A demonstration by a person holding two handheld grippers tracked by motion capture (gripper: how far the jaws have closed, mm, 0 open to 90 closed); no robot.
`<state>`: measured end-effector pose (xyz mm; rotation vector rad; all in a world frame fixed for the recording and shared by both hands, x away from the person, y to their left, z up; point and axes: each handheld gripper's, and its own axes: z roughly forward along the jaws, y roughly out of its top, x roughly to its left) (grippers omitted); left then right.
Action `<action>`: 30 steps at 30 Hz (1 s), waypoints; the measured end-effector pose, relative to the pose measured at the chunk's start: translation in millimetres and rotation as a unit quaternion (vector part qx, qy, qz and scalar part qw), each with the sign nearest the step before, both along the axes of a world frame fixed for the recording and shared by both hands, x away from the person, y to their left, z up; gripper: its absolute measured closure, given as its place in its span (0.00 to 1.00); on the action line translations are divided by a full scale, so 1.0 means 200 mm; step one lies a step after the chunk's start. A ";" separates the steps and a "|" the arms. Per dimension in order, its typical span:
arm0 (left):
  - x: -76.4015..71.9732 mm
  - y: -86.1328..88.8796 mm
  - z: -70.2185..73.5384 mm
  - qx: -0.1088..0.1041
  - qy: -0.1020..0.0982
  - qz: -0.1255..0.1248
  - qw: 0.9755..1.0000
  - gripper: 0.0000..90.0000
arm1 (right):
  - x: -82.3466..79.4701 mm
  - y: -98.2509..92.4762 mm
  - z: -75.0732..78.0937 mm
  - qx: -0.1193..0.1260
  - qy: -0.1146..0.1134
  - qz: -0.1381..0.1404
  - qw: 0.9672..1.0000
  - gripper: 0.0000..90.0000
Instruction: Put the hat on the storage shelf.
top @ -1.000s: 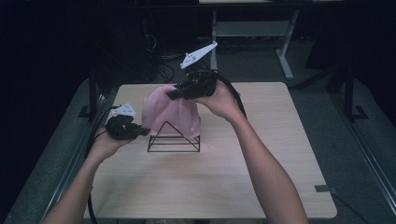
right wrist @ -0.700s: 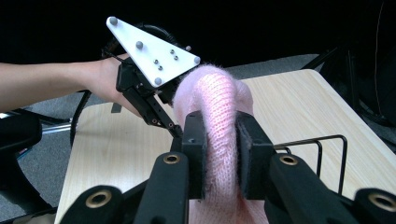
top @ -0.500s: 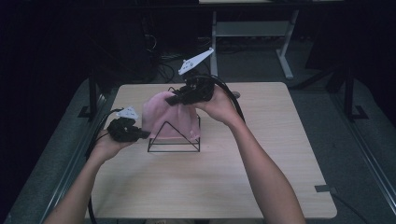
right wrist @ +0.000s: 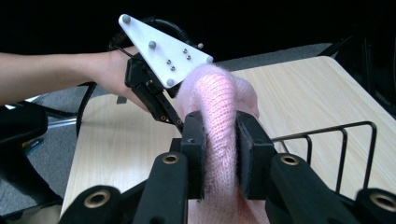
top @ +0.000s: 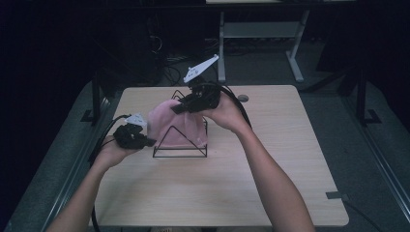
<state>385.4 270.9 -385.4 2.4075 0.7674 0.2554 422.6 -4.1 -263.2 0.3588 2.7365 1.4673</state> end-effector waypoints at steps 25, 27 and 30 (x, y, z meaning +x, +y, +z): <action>0.01 0.02 -0.13 0.011 0.029 0.006 0.999 0.91 | 0.00 0.03 -0.15 -0.019 0.030 0.002 0.999 0.82; 0.01 0.02 -0.14 0.017 0.030 0.004 0.999 0.91 | 0.00 0.03 -0.16 -0.019 0.029 0.003 0.999 0.82; 0.01 0.02 -0.15 0.021 0.031 0.004 0.999 0.91 | 0.01 0.03 -0.18 -0.021 0.031 0.003 0.999 0.82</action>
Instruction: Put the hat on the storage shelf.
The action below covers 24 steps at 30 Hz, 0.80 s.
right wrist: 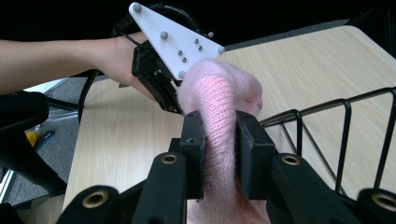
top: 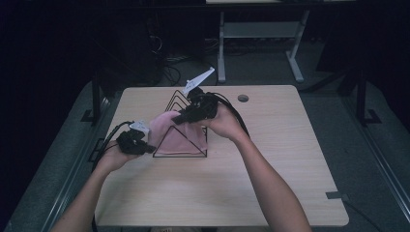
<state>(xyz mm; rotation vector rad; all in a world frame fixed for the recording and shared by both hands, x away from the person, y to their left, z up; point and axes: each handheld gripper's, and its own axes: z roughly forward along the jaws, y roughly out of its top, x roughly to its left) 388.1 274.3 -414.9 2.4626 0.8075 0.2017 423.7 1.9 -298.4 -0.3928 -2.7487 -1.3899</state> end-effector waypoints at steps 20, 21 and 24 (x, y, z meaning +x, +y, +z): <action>0.01 0.01 -0.06 0.028 0.013 -0.004 1.000 0.91 | 0.00 0.01 -0.08 -0.006 0.014 -0.005 1.000 0.77; 0.02 0.01 -0.07 0.031 0.015 -0.007 0.999 0.91 | 0.00 0.01 -0.08 -0.006 0.017 -0.007 1.000 0.77; 0.02 0.01 -0.07 0.035 0.015 -0.009 0.999 0.91 | 0.00 0.00 -0.09 -0.002 0.016 -0.008 1.000 0.75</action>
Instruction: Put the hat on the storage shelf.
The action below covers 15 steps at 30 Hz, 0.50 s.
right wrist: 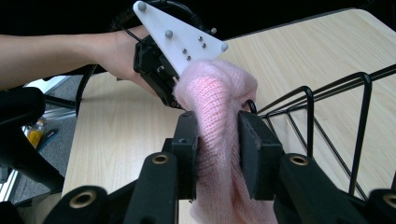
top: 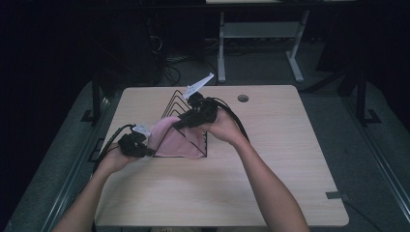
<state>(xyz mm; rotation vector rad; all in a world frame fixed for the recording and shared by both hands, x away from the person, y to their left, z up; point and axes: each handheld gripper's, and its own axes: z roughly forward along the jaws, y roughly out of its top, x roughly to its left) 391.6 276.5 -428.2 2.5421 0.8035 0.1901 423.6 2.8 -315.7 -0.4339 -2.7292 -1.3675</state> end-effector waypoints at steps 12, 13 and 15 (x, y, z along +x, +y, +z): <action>0.01 0.00 -0.02 0.000 0.007 0.007 1.000 0.91 | -0.01 -0.05 0.02 0.013 0.001 -0.007 1.000 0.67; 0.01 0.00 -0.02 0.000 0.008 0.008 1.000 0.91 | -0.01 -0.06 0.02 0.015 0.001 -0.007 1.000 0.66; 0.01 0.00 -0.01 -0.003 0.008 0.012 1.000 0.91 | -0.02 -0.07 0.02 0.017 0.002 -0.008 1.000 0.64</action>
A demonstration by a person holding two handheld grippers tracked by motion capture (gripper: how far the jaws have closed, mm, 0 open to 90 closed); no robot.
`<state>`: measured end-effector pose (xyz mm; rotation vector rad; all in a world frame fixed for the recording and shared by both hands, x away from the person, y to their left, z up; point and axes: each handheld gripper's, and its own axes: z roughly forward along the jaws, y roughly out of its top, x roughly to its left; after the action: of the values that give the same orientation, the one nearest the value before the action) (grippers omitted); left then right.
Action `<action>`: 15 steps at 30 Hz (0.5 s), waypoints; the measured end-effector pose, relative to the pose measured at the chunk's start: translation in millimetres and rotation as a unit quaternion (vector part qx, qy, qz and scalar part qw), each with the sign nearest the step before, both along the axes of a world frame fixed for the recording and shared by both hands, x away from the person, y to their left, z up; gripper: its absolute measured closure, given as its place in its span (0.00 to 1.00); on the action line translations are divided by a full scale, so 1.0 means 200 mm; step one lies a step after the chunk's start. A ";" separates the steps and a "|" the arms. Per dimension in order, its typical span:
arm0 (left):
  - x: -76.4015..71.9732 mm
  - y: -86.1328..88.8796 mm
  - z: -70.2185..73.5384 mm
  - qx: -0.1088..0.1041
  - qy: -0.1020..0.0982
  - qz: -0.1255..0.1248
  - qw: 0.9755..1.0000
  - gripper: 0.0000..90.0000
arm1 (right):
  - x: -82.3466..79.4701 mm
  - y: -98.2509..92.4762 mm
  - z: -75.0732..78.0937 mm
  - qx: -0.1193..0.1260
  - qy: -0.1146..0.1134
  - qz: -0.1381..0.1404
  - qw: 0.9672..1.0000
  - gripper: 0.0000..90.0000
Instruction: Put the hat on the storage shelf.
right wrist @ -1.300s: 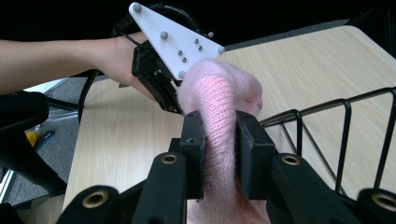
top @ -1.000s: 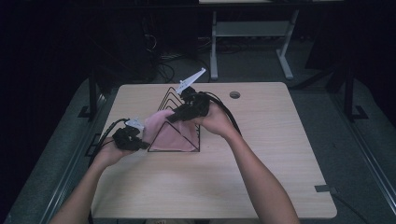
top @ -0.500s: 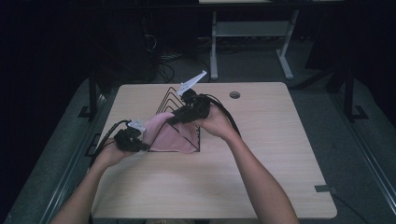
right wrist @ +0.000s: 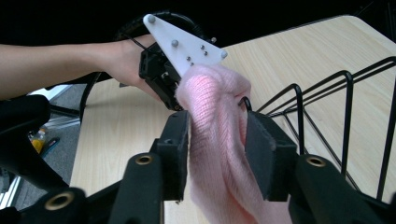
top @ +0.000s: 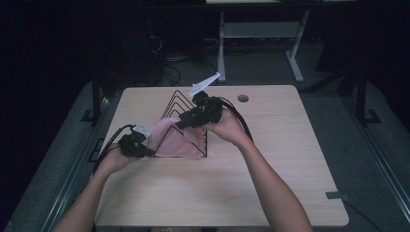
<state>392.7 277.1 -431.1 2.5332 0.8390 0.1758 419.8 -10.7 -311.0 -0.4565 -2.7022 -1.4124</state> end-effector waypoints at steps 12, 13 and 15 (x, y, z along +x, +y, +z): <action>-0.03 0.04 0.03 -0.016 0.000 0.016 1.000 0.75 | -0.01 -0.15 -0.03 0.025 0.007 -0.024 0.999 0.51; -0.04 0.04 0.03 -0.018 0.000 0.017 1.000 0.73 | -0.01 -0.16 -0.03 0.027 0.008 -0.026 0.999 0.50; -0.04 0.05 0.04 -0.019 -0.001 0.015 1.000 0.71 | -0.01 -0.18 -0.03 0.029 0.009 -0.030 0.999 0.47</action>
<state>384.3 286.8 -422.1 2.4855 0.8732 0.1697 417.1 -46.9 -316.9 -0.5487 -2.6468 -1.4903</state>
